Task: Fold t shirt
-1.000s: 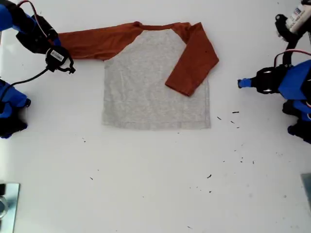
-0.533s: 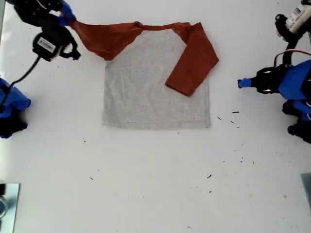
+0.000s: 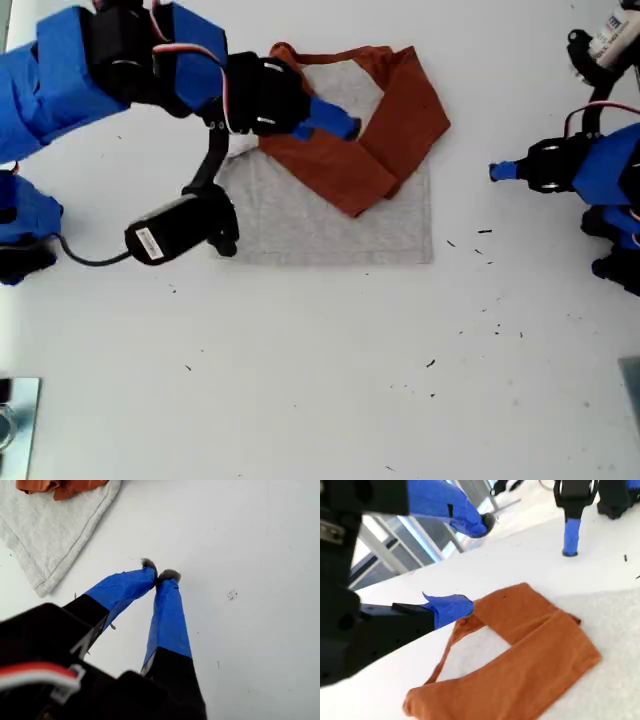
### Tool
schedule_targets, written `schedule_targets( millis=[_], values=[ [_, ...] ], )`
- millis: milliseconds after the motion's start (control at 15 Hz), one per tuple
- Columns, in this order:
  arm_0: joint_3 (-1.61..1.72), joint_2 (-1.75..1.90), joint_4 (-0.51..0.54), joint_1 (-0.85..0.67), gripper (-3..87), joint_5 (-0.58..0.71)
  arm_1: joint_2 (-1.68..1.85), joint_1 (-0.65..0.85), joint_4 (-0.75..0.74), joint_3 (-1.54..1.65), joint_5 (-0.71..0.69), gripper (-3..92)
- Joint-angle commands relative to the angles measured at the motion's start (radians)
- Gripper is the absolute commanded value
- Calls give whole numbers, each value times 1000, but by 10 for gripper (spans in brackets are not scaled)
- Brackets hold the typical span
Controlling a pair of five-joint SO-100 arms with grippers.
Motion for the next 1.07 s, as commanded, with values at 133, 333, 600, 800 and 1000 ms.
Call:
schedule_targets(
  millis=[133,333,600,800,1000],
  values=[
    [735,721,-167,-169,201,29,17,0,6,44,14,35],
    [1420,1118,-341,-144,170,-107,17,5,6,44,14,35],
    [2112,1825,-311,-153,-2,-272,15,5,6,46,18,35],
    [2217,1974,-272,-107,-3,-353,11,8,6,44,26,35],
    [2164,1924,-267,-104,-4,-376,-37,-43,-18,-11,66,33]
  ],
)
